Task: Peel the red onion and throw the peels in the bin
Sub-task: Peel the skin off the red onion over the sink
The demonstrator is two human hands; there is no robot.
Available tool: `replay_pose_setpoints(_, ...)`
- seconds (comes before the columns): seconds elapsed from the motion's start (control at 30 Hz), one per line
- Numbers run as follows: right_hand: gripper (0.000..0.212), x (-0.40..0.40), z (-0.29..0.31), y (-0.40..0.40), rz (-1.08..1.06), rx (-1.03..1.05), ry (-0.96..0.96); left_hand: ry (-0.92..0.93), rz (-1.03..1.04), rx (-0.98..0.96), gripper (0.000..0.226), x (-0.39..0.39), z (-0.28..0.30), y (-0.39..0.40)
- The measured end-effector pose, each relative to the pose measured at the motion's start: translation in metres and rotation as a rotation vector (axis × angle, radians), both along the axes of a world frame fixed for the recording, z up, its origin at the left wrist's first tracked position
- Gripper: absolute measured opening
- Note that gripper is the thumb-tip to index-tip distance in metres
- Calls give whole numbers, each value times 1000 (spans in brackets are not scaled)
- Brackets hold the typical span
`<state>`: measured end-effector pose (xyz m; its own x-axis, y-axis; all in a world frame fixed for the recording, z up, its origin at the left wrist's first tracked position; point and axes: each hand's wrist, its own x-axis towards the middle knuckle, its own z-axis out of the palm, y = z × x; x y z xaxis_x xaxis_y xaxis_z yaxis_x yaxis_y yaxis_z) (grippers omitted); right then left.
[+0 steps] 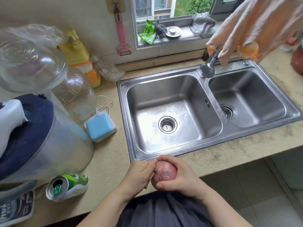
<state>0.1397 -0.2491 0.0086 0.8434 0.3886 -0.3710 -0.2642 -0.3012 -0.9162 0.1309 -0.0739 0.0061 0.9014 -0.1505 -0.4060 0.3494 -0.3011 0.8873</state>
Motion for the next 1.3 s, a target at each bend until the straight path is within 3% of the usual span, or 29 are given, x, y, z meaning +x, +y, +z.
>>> replay_pose_setpoints(0.17, 56, -2, -7, 7, -34, 28, 46, 30, 113, -29, 59, -6, -9, -1)
replay_pose_setpoints(0.3, 59, -5, -13, 15, -195, 114, 101, -64, 306, 10, 36, -8, -15, 8)
replay_pose_setpoints(0.37, 60, -3, -14, 20, -199, 165, 116, -45, 252, 42, 33, -12, -17, 13)
replay_pose_setpoints(0.43, 58, -2, -14, 27, -187, 204, 123, 50, 221, -122, 38, -15, -17, 15)
replay_pose_setpoints(0.5, 55, -2, -17, 31, -184, 220, 125, 56, 240, -217, 29, -15, -12, 15)
replay_pose_setpoints(0.57, 53, -3, -19, 32, -187, 217, 136, -22, 281, -159, 20, -12, -9, 18)
replay_pose_setpoints(0.67, 54, -5, -22, 31, -176, 189, 141, -50, 297, -77, 33, -10, -11, 21)
replay_pose_setpoints(0.9, 63, -8, -25, 30, -190, 85, 74, -98, 333, -51, 16, -5, -8, 12)
replay_pose_setpoints(1.23, 60, -3, -13, 24, -142, 147, 159, -605, 15, 429, 9, 4, 0, 15)
replay_pose_setpoints(1.3, 62, 1, -8, 21, -103, 161, 162, -619, -7, 412, 11, 6, 3, 17)
